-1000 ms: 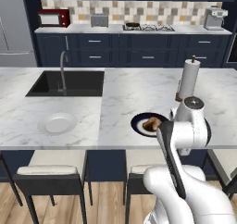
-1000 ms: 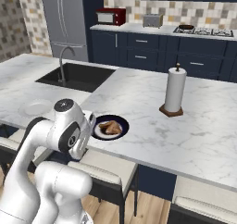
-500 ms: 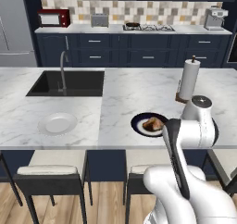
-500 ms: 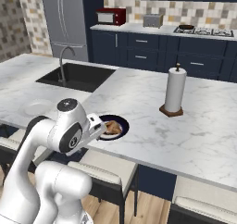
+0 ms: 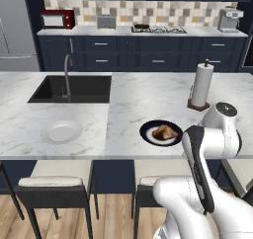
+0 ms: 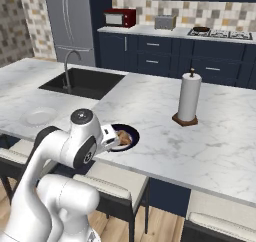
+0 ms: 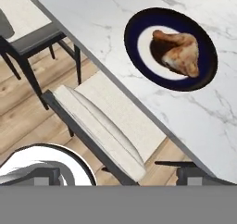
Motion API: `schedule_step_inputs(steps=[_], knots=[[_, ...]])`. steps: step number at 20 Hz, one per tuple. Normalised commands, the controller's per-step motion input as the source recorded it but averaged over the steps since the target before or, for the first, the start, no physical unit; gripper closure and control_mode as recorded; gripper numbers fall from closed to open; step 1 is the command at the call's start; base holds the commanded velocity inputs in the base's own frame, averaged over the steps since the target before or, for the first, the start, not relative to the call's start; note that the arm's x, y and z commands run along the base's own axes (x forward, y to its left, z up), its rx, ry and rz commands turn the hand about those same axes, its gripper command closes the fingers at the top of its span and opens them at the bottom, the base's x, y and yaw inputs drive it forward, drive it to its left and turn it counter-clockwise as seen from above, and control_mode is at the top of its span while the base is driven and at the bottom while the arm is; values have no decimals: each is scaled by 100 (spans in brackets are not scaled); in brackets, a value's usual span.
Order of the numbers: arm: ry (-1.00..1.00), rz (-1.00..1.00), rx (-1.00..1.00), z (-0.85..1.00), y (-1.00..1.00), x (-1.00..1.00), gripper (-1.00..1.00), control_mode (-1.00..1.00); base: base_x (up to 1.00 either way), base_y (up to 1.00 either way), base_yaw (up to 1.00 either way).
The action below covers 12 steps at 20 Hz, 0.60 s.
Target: Take the chicken drumsticks from the pan and place one on each plate on the dining counter.
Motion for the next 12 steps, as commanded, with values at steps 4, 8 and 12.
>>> schedule_step_inputs(steps=[4,8,12], knots=[[0,0,0,0,0,0,-100,100,-43,-26,-3],[0,0,0,0,0,0,-100,100,-16,-69,-42],[0,0,0,0,0,0,-100,100,-2,-87,-32]])
